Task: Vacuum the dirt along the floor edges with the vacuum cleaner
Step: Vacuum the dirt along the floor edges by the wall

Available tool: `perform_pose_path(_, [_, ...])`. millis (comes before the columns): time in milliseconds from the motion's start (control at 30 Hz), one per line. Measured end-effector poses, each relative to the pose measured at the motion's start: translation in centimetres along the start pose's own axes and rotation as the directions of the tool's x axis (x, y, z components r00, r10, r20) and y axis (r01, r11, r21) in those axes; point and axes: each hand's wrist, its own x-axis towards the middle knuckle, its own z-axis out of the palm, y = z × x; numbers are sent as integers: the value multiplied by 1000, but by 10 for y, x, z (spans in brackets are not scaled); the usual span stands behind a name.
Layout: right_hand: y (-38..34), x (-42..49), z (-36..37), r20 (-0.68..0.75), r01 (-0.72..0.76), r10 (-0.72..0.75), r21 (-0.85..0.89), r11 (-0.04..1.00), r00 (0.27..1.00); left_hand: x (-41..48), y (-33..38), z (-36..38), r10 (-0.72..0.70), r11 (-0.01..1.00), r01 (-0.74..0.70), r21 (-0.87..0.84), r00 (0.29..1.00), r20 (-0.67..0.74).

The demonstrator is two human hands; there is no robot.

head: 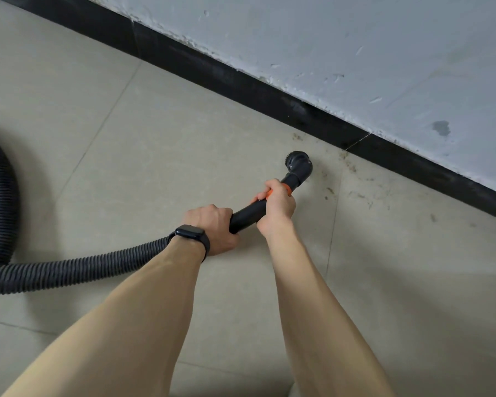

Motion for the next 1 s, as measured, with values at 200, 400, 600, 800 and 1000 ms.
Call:
perform_pose_path(200, [-13, 17, 4, 4, 19, -18, -48, 999, 1000, 14, 13, 1, -42, 998, 43, -46, 999, 9])
perform_pose_path(400, [-22, 33, 12, 8, 44, -44, -66, 997, 999, 27, 20, 1, -60, 993, 59, -98, 998, -12])
perform_pose_path(600, [-31, 49, 19, 3, 43, -43, -90, 995, 999, 40, 25, 0, -65, 986, 59, -156, 997, -33])
perform_pose_path(800, [-40, 57, 32, -7, 51, -52, -139, 989, 999, 50, 23, -2, -77, 975, 64, -212, 995, -56])
perform_pose_path(1000, [-42, 54, 51, -28, 83, -91, -225, 971, 995, 53, 14, -6, -122, 952, 94, -290, 989, -80])
